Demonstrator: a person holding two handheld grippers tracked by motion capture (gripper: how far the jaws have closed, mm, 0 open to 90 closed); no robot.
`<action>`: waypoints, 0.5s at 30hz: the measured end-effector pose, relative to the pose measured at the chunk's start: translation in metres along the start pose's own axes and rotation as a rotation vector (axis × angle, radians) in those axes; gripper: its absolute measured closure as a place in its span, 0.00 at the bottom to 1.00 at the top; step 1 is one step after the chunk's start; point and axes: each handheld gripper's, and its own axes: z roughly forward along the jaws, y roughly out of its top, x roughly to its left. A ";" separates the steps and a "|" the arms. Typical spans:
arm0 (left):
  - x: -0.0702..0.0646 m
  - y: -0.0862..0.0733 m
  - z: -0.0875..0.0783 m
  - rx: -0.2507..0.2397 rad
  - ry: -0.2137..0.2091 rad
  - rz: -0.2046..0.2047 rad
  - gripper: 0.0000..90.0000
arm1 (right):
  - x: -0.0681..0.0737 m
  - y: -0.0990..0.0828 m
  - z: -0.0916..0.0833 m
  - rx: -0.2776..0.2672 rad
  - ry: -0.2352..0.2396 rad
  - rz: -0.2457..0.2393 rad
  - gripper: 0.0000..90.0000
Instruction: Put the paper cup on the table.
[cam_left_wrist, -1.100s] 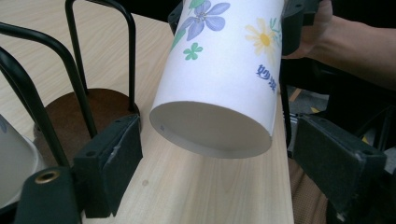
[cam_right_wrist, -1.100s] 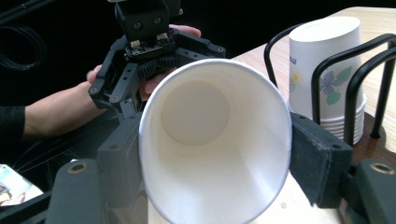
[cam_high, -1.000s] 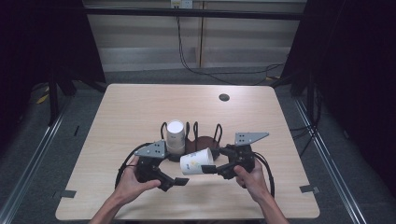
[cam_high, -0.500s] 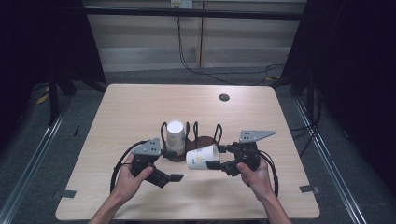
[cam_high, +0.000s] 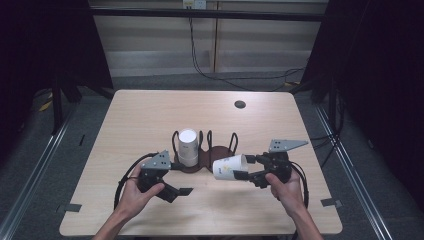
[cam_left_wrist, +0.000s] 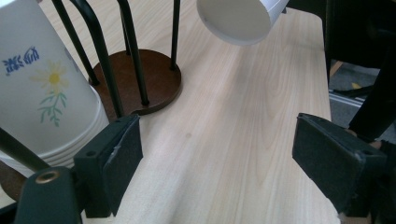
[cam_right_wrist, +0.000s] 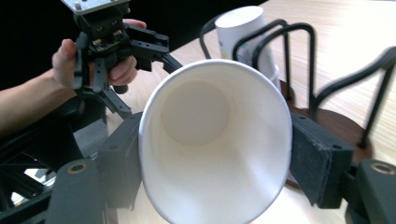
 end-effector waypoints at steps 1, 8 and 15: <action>0.000 -0.001 0.000 -0.012 0.004 -0.007 0.18 | 0.000 0.000 -0.002 0.006 -0.010 0.001 0.30; 0.002 -0.006 -0.005 -0.004 0.006 -0.024 0.18 | -0.003 -0.003 -0.017 0.033 -0.044 -0.017 0.30; 0.007 -0.010 -0.007 0.016 0.025 -0.040 0.18 | -0.008 0.000 -0.028 0.084 -0.085 -0.019 0.30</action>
